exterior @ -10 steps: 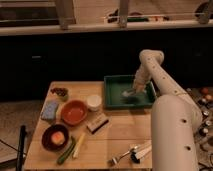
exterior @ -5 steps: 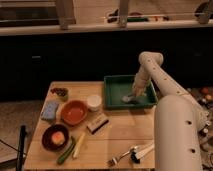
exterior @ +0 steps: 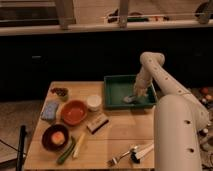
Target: Wipe tray with towel
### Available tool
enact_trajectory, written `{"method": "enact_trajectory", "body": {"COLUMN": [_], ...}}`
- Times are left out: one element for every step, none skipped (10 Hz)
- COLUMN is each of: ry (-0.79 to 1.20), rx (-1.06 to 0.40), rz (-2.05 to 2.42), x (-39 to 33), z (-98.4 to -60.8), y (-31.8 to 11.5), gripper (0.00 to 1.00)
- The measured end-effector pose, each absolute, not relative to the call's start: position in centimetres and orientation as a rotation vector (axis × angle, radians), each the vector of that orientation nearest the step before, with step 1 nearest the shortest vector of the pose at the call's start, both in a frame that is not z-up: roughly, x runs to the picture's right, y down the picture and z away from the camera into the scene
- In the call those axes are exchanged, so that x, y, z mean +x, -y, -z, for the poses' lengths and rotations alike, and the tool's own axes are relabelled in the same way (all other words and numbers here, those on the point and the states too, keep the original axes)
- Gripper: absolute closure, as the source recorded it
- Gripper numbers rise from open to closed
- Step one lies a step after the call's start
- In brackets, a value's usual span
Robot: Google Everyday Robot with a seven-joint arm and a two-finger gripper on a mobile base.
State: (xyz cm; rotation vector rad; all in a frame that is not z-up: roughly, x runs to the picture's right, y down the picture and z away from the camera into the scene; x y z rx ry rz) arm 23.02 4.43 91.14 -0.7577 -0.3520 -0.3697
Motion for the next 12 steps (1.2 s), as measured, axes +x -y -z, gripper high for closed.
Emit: {"method": "enact_trajectory", "body": {"ry": [0.355,0.358,0.361,0.363,0.362,0.363,0.365,0.365,0.364,0.364,0.364,0.365], "rx": [-0.739,-0.730,-0.716,-0.708,-0.707,-0.708,-0.707,-0.707,-0.707,-0.707,-0.707,-0.707], "rz": [0.365,0.363,0.362,0.358,0.357,0.358,0.360,0.360,0.358,0.357,0.359,0.360], "x": [23.14,23.12,23.04,23.20,23.33,23.22,23.01,23.05,23.18,23.21,23.12,23.01], "z": [-91.03,-90.88,-90.76,-90.70,-90.67,-90.69,-90.73,-90.72,-90.70,-90.68,-90.71,-90.73], "y": [-4.03,-3.78,-3.41,-3.27,-3.30,-3.29,-3.24,-3.24,-3.29,-3.28,-3.26,-3.23], "gripper": [1.00,1.00,1.00,1.00,1.00,1.00,1.00,1.00,1.00,1.00,1.00,1.00]}}
